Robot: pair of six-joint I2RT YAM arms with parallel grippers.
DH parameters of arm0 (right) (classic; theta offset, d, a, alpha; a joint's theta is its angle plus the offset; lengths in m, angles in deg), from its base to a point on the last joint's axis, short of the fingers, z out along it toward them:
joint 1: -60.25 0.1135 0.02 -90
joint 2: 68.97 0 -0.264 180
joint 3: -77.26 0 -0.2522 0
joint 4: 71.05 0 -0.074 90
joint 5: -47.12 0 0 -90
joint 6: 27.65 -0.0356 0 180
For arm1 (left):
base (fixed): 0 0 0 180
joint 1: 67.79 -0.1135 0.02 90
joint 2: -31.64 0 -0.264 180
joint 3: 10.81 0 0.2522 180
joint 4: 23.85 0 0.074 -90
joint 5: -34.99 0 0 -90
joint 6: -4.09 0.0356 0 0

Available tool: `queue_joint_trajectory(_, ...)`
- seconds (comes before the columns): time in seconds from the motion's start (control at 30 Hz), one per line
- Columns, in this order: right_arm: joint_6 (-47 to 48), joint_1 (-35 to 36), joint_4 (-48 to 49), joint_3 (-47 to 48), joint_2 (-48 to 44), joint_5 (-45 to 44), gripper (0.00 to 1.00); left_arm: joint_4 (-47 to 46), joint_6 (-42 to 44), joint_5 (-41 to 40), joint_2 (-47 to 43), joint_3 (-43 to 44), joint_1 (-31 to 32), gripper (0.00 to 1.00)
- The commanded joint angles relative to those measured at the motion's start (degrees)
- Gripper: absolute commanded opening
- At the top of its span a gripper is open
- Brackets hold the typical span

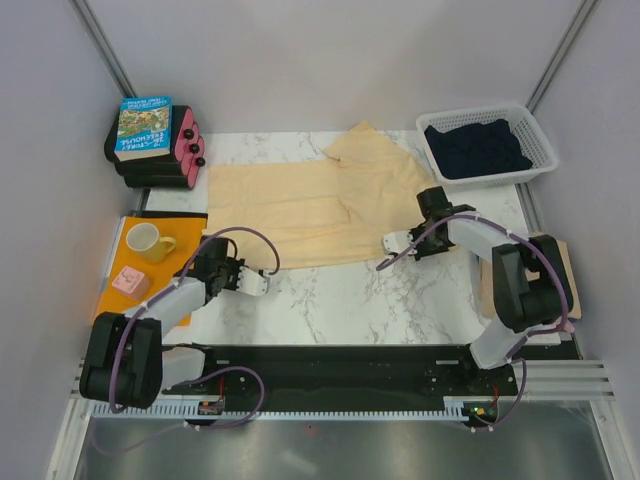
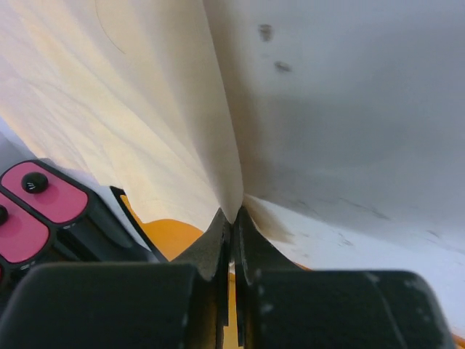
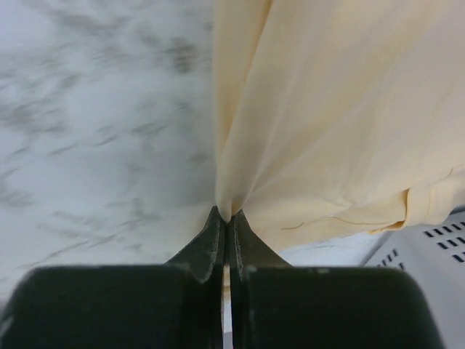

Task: Fold and stack the t-shirts
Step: Fold the flattened tshirt in 1/3 of the way, then grap the side of the flattened tshirt furthest away from the robot with both arms

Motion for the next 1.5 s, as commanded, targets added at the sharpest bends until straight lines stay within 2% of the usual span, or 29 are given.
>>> queue_joint_trajectory(0.0,6.7,-0.3,-15.3,-7.1,-10.4,0.8,0.00,13.0,3.4,1.9,-8.4,-4.0,-1.0,0.02)
queue_joint_trajectory(0.07,8.8,-0.3,-18.7,-9.4,-13.0,0.7,0.00,15.8,4.8,3.5,-14.0,-7.2,-1.0,0.02)
queue_joint_trajectory(0.33,13.4,-0.2,-27.0,-17.3,-24.1,0.6,0.00,39.2,11.2,7.3,-36.0,-14.1,-1.0,0.02)
queue_joint_trajectory(0.43,15.5,-0.1,-28.6,-19.4,-26.6,0.2,0.00,41.3,10.9,9.0,-41.2,-14.4,-1.0,0.02)
queue_joint_trajectory(0.47,16.0,-0.1,-28.7,-19.6,-27.0,0.0,0.07,41.2,11.2,8.9,-41.3,-14.4,-1.0,0.02)
queue_joint_trajectory(0.5,16.2,-0.1,-28.8,-19.7,-27.4,0.1,0.34,41.1,11.4,8.7,-41.0,-14.4,-1.0,0.07)
queue_joint_trajectory(0.53,16.1,-0.2,-28.9,-19.5,-27.4,0.0,0.46,40.7,11.2,8.7,-40.3,-13.9,-1.0,0.19)
queue_joint_trajectory(0.57,15.9,-0.1,-28.9,-18.9,-27.4,0.1,0.53,40.2,10.4,8.8,-39.8,-13.5,-1.0,0.33)
queue_joint_trajectory(0.6,15.0,-0.1,-29.2,-17.3,-26.7,0.8,0.63,39.6,9.2,9.4,-38.7,-12.7,-1.0,0.56)
queue_joint_trajectory(0.67,13.1,-0.2,-31.0,-14.6,-25.6,1.9,0.66,38.6,6.2,9.6,-37.4,-9.8,-1.0,0.60)
queue_joint_trajectory(0.8,8.3,-0.1,-35.3,-4.5,-21.9,6.1,0.68,38.3,-0.1,11.9,-33.0,-2.4,-1.0,0.79)
queue_joint_trajectory(0.97,1.3,-0.1,-37.6,6.9,-18.1,14.0,0.69,37.5,-7.1,17.6,-27.6,10.7,-1.0,0.86)
queue_joint_trajectory(1.0,-0.4,-0.2,-37.6,11.8,-15.2,15.4,0.69,35.9,-8.3,19.2,-26.1,14.0,-1.0,0.89)
queue_joint_trajectory(1.07,-8.0,-0.1,-36.6,17.4,-11.0,19.9,0.69,33.4,-12.4,19.9,-20.7,17.3,-1.0,0.89)
queue_joint_trajectory(1.13,-13.6,-0.2,-35.8,26.6,-3.2,22.2,0.67,28.7,-17.5,18.6,-16.0,22.3,-1.0,0.90)
queue_joint_trajectory(1.17,-19.4,-0.2,-35.2,29.7,-0.4,23.6,0.66,27.9,-19.1,18.1,-12.8,24.3,-1.0,0.91)
queue_joint_trajectory(1.23,-23.7,-0.4,-35.3,39.5,8.1,25.8,0.65,26.7,-22.4,17.4,-4.2,30.3,-1.1,0.92)
queue_joint_trajectory(1.33,-30.0,-0.4,-34.7,52.2,18.9,27.8,0.65,24.1,-24.0,16.4,5.9,37.2,-1.2,0.92)
queue_joint_trajectory(1.37,-32.0,-0.4,-34.2,55.7,21.6,27.4,0.64,23.3,-24.1,15.9,8.1,38.7,-1.2,0.92)
queue_joint_trajectory(1.4,-35.1,-0.4,-33.9,63.1,27.1,26.5,0.64,22.7,-23.4,15.3,10.7,41.3,-1.3,0.92)
queue_joint_trajectory(1.47,-38.3,-0.6,-31.5,69.7,34.3,24.7,0.64,20.0,-22.9,14.4,16.7,43.5,-1.9,0.91)
